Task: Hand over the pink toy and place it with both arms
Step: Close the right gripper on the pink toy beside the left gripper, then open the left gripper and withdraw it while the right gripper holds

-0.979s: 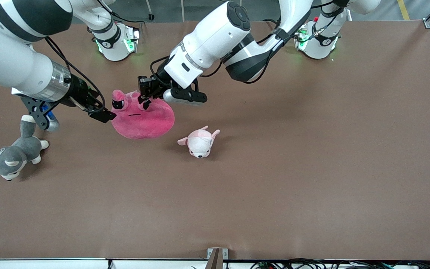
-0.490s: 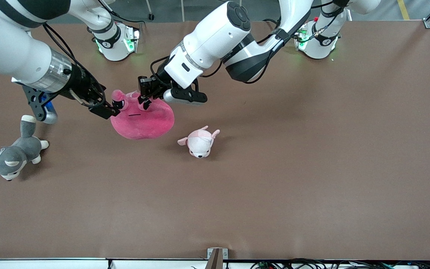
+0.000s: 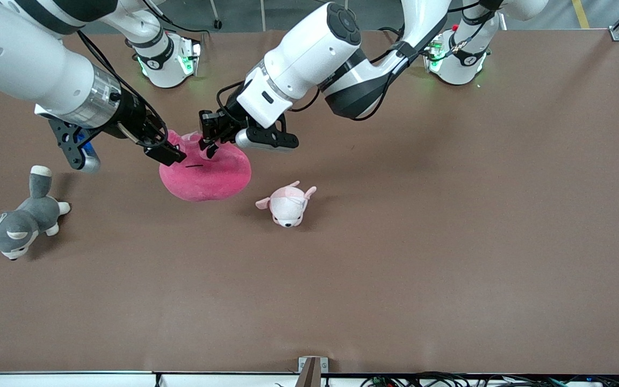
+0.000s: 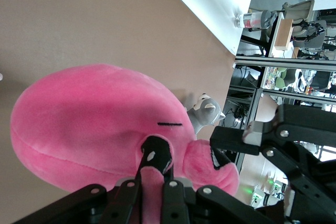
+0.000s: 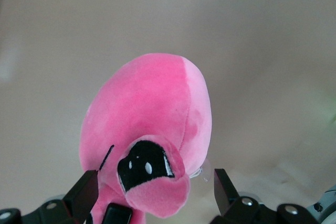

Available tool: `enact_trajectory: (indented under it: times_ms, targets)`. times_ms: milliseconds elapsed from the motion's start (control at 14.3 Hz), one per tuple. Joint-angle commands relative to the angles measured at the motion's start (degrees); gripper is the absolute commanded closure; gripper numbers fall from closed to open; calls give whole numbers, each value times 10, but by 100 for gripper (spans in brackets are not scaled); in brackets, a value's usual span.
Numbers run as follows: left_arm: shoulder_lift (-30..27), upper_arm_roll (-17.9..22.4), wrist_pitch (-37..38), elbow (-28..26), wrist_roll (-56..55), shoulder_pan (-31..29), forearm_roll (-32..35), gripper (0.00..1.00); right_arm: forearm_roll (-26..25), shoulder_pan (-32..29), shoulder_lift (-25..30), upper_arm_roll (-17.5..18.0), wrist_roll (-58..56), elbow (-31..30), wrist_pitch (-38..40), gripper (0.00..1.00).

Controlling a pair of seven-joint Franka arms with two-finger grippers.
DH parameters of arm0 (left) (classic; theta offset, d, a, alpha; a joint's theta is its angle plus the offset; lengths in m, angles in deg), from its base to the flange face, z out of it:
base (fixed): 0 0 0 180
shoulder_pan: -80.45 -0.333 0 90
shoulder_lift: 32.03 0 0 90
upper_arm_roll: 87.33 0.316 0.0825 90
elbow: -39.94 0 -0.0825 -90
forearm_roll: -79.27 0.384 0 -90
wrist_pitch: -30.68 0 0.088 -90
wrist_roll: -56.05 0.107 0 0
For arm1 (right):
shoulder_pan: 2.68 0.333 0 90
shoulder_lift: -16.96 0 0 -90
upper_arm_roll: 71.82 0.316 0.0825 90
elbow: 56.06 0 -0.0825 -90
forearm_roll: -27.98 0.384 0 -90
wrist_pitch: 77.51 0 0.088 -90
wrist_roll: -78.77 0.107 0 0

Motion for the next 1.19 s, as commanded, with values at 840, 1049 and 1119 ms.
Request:
enact_trajectory:
  times_ms: [840, 1049, 1119]
  targets:
    - [-1, 7, -18, 4, 5, 5, 0, 0, 12, -8, 8, -7, -14, -6, 4, 100]
    - [-13, 6, -28, 2, 0, 9, 9, 0, 11, -21, 7, -9, -62, -6, 5, 100]
    - [-17, 6, -26, -1, 0, 8, 10, 0, 11, -28, 7, -9, -85, -8, 6, 100]
